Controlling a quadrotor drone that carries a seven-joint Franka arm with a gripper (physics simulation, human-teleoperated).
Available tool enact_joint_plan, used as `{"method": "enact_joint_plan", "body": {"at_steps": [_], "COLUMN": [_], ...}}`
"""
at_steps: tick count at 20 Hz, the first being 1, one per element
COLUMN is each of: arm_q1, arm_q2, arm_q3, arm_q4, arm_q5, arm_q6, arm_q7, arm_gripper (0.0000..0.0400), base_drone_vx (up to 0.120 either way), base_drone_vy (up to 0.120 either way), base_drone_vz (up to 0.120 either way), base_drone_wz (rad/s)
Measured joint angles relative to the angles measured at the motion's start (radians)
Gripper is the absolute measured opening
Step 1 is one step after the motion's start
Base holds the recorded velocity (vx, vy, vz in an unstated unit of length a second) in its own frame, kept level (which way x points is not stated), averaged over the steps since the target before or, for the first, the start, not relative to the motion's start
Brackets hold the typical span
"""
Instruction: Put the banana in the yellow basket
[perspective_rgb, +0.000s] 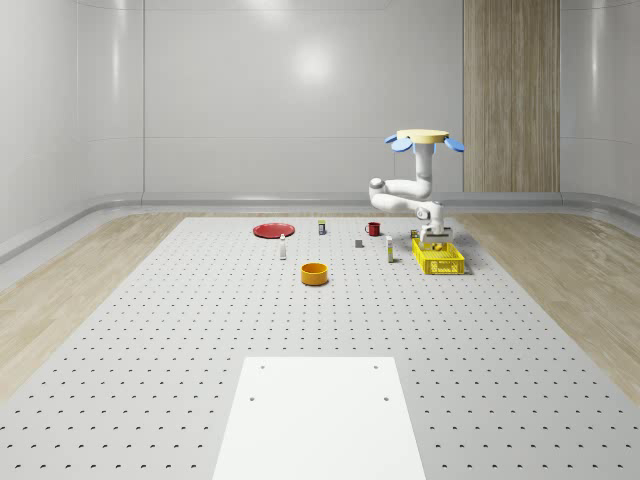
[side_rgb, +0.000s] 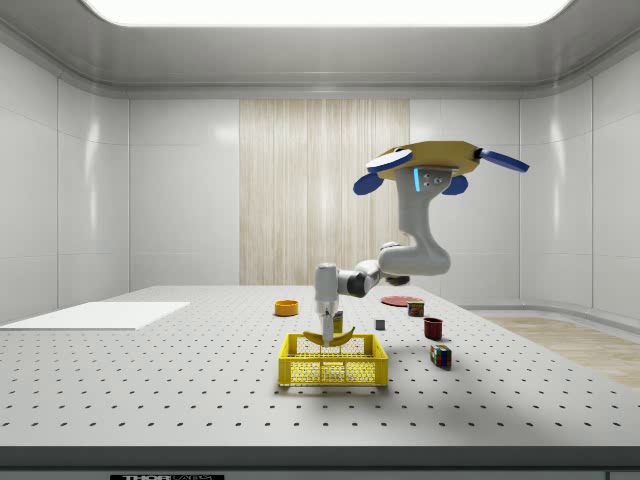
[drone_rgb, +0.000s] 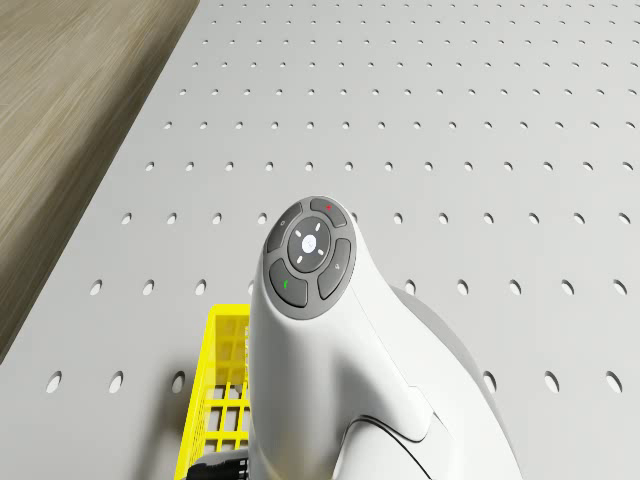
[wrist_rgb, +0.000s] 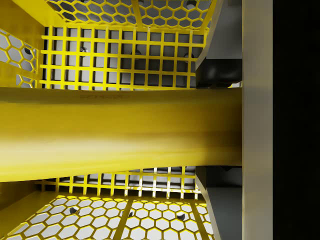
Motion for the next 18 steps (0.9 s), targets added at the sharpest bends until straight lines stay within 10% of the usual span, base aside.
{"method": "enact_joint_plan", "body": {"at_steps": [5,11,18], "arm_q1": [-0.006,-0.002,0.007], "arm_q2": [0.009,0.017,0.017], "arm_q3": [-0.048,-0.047,0.005], "arm_q4": [0.015,0.014,-0.003], "arm_q5": [-0.047,-0.045,0.005], "arm_q6": [0.013,0.007,-0.015], "arm_q7": [-0.002,0.027,0.043], "arm_gripper": [0.0193,0.0345,0.0390], "base_drone_vx": [0.000,0.000,0.000], "base_drone_vy": [0.000,0.000,0.000], "base_drone_vz": [0.000,0.000,0.000], "base_drone_wz": [0.000,0.000,0.000]}}
